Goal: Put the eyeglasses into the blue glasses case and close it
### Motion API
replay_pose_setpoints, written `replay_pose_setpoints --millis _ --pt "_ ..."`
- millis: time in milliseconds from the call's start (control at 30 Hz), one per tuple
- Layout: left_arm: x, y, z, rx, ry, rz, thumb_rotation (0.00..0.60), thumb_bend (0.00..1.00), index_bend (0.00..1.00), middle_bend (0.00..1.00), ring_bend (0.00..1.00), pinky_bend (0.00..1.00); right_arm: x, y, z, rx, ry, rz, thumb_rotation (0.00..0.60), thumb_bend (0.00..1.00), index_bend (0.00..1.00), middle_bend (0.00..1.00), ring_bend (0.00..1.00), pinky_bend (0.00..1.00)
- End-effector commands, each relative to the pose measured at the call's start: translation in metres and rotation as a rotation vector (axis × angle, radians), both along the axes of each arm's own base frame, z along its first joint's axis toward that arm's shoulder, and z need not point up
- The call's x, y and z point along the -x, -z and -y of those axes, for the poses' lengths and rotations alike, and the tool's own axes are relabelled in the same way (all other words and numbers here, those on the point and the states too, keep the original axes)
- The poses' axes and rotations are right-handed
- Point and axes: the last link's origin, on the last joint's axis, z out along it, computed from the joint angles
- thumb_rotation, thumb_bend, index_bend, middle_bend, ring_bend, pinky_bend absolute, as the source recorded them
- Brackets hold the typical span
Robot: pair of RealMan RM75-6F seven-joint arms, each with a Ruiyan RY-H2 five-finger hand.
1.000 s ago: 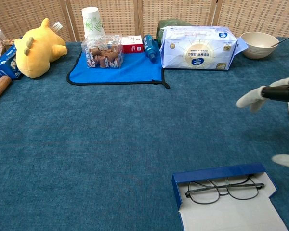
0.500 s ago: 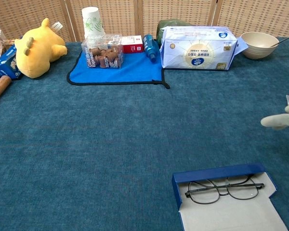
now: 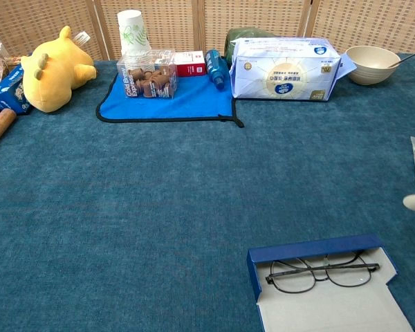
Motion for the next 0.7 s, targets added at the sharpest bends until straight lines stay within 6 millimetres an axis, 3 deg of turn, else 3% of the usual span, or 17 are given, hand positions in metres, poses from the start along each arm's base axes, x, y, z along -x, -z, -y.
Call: replay_pose_setpoints --millis 33,200,700 --pt "0.001 0.001 0.001 0.006 -0.004 0.005 0.6 0.29 0.13 0.1 0.0 0.0 0.004 0.005 -0.007 -0.004 0.007 0.002 0.464 0.25 0.0 0.1 0.0 0.15" --pt "0.001 0.003 0.003 0.008 0.001 0.007 0.6 0.29 0.13 0.09 0.0 0.0 0.008 0.014 -0.011 -0.014 0.013 -0.005 0.534 0.22 0.0 0.08 0.0 0.14" --pt "0.006 0.001 0.014 0.014 0.008 0.019 0.6 0.29 0.12 0.09 0.0 0.0 0.013 0.036 -0.036 0.014 -0.05 0.043 0.588 0.19 0.0 0.07 0.0 0.12"
